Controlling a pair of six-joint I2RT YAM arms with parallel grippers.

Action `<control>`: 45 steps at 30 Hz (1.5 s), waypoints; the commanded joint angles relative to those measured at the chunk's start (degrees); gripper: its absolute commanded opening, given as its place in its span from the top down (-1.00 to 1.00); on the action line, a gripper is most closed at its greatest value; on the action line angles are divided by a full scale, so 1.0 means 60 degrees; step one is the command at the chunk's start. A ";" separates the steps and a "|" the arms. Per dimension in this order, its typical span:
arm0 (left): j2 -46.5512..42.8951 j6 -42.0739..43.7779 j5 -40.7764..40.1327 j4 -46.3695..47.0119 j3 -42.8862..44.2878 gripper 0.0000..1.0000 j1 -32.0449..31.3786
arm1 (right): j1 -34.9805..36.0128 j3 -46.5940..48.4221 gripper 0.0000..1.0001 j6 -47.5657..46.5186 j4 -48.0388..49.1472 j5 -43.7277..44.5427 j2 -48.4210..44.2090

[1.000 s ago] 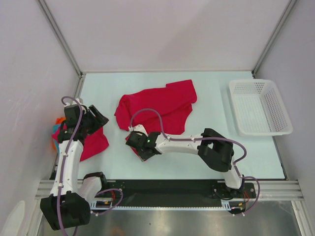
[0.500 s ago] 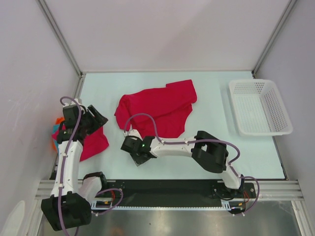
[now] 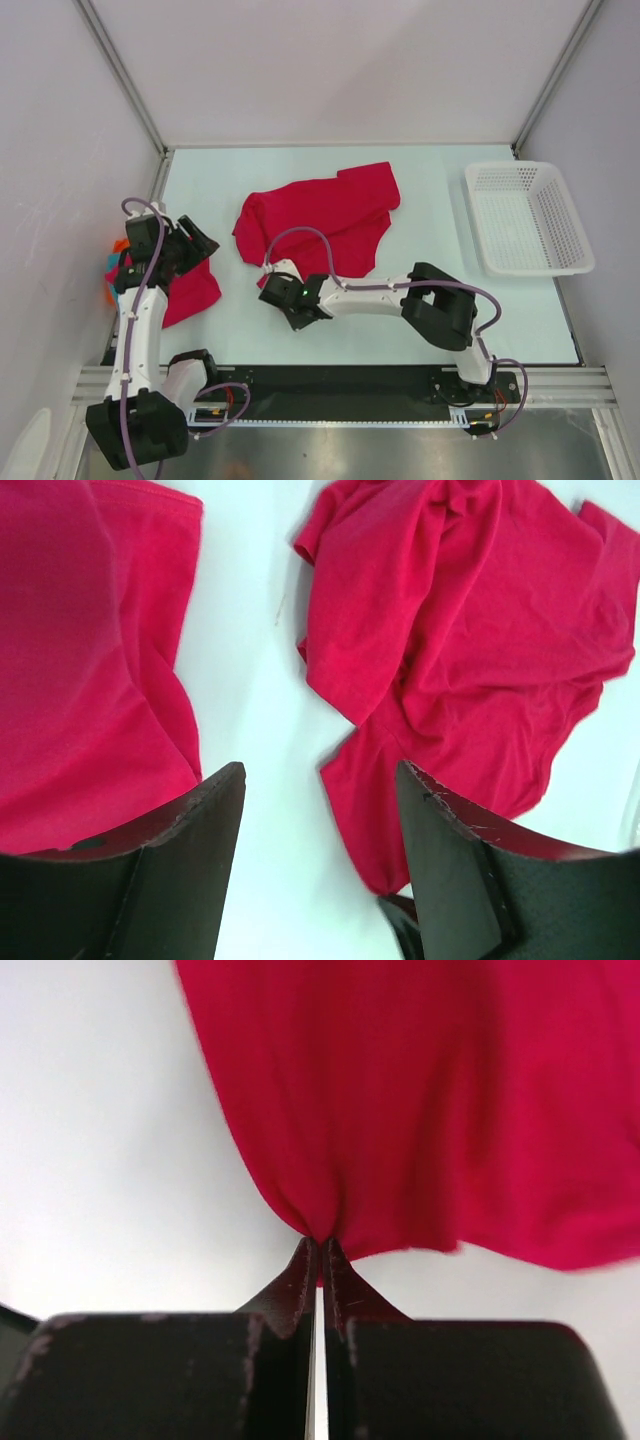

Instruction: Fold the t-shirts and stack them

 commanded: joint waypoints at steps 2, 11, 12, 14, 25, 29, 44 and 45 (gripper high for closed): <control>0.0443 0.0589 0.1253 0.0334 -0.0181 -0.35 0.0112 | -0.0517 0.0254 1.00 -0.0367 -0.2118 0.1807 -0.1990; 0.1381 0.0590 0.2998 0.1007 -0.0737 -0.34 0.0097 | -0.0606 0.3669 1.00 -0.1028 -0.4846 0.5074 -0.5242; 0.1425 0.0590 0.3085 0.1109 -0.0810 -0.34 0.0097 | -0.0576 0.3874 1.00 -0.0970 -0.4950 0.5355 -0.5420; 0.1557 0.0532 0.3188 0.1183 -0.0854 -0.35 0.0068 | -0.0707 0.3716 1.00 -0.0998 -0.4937 0.5737 -0.5931; 0.2260 0.0195 0.3248 0.1827 -0.0972 -0.40 -0.1116 | -0.1397 0.2777 1.00 -0.0735 -0.4849 0.4947 -0.5875; 0.2655 0.0019 0.2984 0.2076 -0.0987 -0.40 -0.1703 | -0.1455 0.2850 1.00 -0.0895 -0.4805 0.5065 -0.5963; 0.3827 -0.0698 -0.1290 0.1008 0.0171 -0.42 -0.4355 | -0.2216 0.2895 1.00 -0.1262 -0.5010 0.5241 -0.6856; 0.3915 -0.0713 -0.1526 0.0949 0.0243 -0.42 -0.4428 | -0.2260 0.2837 1.00 -0.1262 -0.5039 0.5226 -0.6929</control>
